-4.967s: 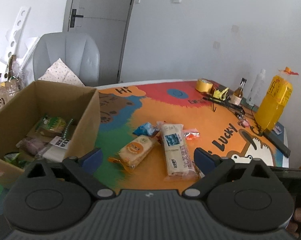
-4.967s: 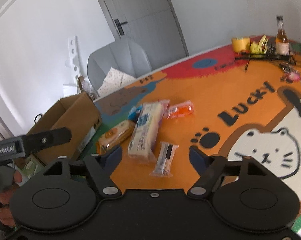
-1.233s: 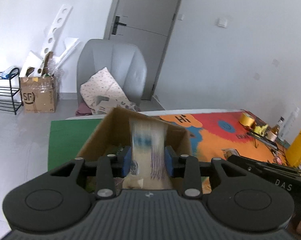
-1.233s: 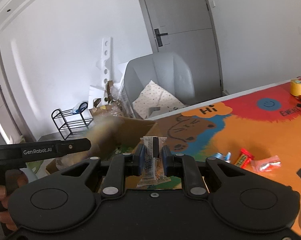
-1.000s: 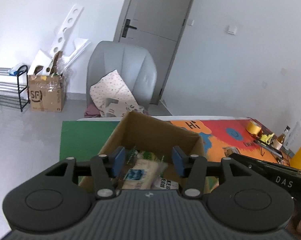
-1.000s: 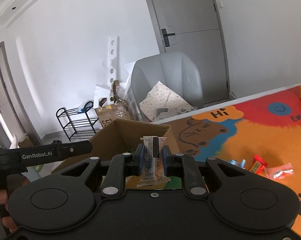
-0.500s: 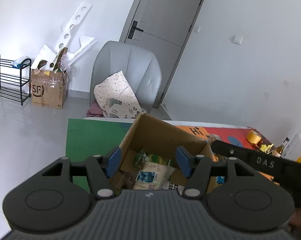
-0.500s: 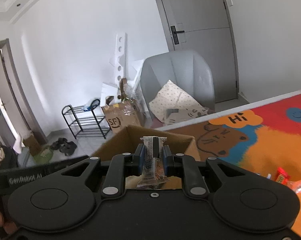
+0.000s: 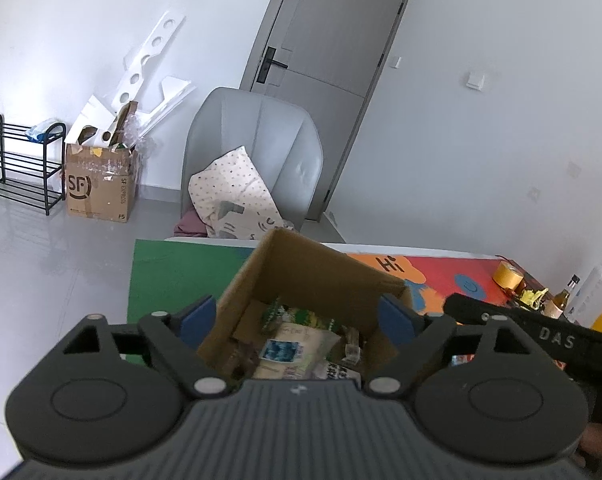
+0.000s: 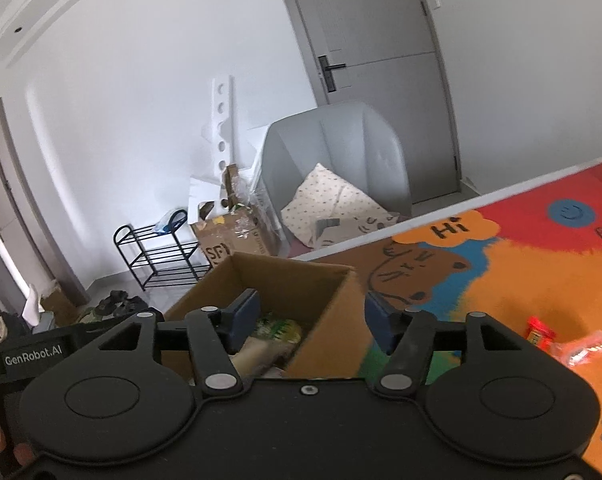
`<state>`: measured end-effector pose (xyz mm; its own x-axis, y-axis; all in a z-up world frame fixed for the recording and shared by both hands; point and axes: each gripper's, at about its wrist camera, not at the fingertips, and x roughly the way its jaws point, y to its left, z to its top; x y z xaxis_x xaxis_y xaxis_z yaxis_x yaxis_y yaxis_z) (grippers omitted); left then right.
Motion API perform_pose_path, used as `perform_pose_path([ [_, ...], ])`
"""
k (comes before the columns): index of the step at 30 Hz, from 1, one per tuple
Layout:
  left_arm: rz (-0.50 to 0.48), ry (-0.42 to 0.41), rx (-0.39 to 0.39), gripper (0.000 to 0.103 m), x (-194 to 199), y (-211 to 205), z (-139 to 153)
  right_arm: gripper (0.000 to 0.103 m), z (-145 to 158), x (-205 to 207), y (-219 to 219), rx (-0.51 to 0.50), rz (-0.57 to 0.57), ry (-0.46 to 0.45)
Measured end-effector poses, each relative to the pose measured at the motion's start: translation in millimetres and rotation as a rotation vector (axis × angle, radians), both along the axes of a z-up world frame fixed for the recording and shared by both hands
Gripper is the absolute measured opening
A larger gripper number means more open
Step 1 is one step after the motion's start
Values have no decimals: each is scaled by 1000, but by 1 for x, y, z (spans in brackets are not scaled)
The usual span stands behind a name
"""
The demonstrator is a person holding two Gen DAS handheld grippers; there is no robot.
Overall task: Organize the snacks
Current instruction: 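Carry both packs over the cardboard box and release them inside, then return both grippers to the snacks on the mat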
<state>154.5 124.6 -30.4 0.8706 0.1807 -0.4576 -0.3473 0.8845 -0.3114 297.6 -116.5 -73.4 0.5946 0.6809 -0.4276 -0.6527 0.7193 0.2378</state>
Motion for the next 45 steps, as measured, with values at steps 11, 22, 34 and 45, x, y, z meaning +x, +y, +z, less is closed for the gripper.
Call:
perform_pose_path([
  [11,-71,-6,36,95,7,-48,12,68,0,4,-61,28,-95,21],
  [22,-150,-15,80,95,16,-90,15,70,-8,12,-111,63,-171,53],
  [34,-214,7,101,93,38,-124,11,68,-27,29,-142,94,-224,114],
  [45,-278,75,99,71,64,-148,-13,48,-48,45,-155,102,-235,179],
])
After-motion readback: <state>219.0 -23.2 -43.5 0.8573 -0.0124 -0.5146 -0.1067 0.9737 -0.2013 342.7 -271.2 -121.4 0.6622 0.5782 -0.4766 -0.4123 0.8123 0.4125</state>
